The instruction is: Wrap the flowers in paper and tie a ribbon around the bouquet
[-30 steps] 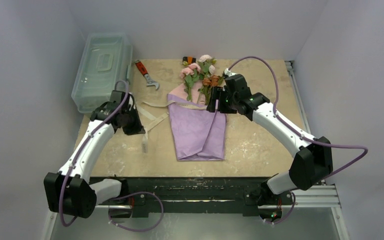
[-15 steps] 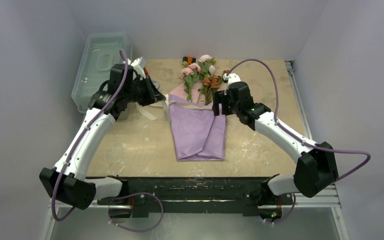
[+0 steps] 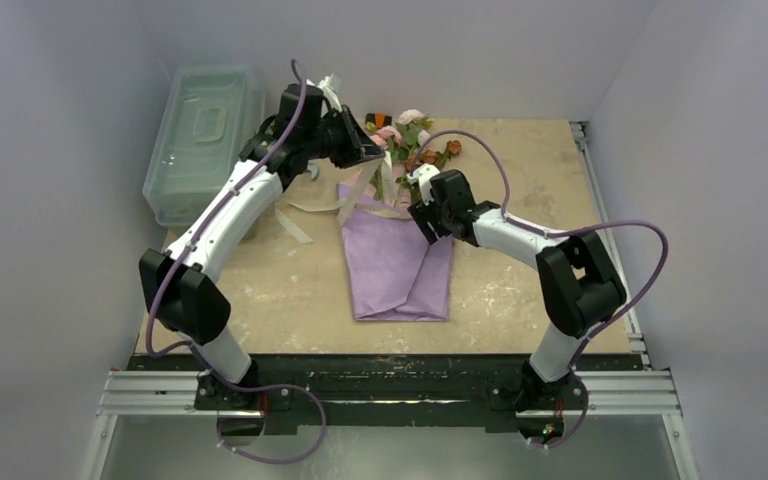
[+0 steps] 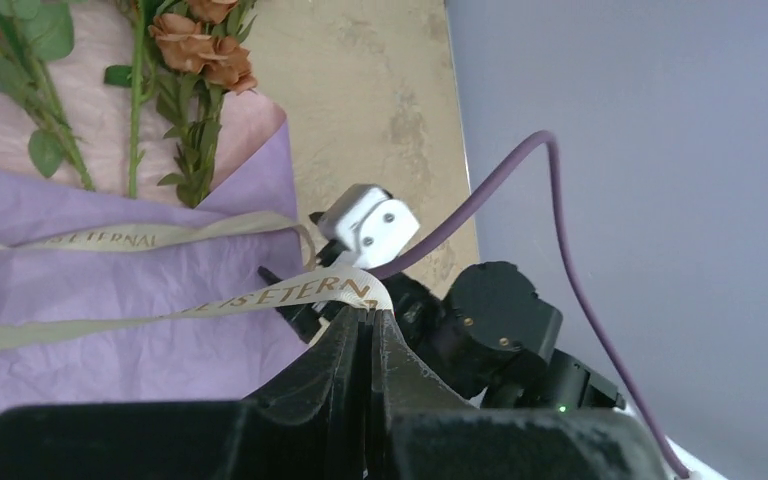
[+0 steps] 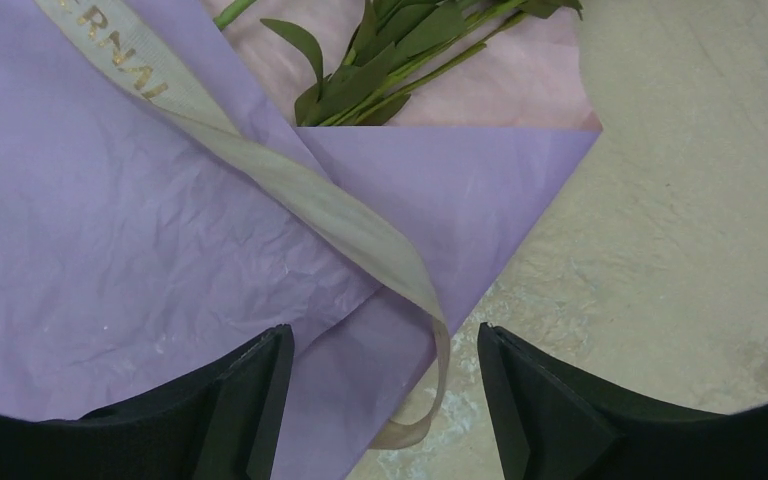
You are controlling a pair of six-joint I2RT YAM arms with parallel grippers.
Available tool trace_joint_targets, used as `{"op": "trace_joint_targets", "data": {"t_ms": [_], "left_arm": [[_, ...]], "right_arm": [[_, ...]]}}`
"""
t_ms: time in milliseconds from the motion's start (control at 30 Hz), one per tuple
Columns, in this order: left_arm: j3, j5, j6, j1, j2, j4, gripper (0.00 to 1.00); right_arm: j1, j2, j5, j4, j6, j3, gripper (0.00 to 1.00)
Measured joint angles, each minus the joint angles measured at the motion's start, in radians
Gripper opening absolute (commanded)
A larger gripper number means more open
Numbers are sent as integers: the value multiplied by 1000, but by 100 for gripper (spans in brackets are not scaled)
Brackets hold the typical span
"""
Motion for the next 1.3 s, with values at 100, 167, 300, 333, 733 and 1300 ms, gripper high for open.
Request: {"op": "trace_joint_targets", "data": {"t_ms": [100,167,300,333,733,1300], "left_arm": [[51,-4,-38,-12,50,16,0],[116,-11,-60,-18,93,5,0],[287,-29,-71,-22,167,-45,0],[327,-33,-71,-22,175,-60,0],[388,-99,-61,-12,24,-217,0],[66,-29,-61,-4,10,-120,0]], "right_arm": [[0,42,5,8,-54,4,75],[0,56,10,16,-77,6,74],[0,56,10,35,-94,6,74],[0,55,10,39,-95,6,74],[0,-71,32,75,-116,-15,74],[-6,77,17,87,-168,32,74]]}}
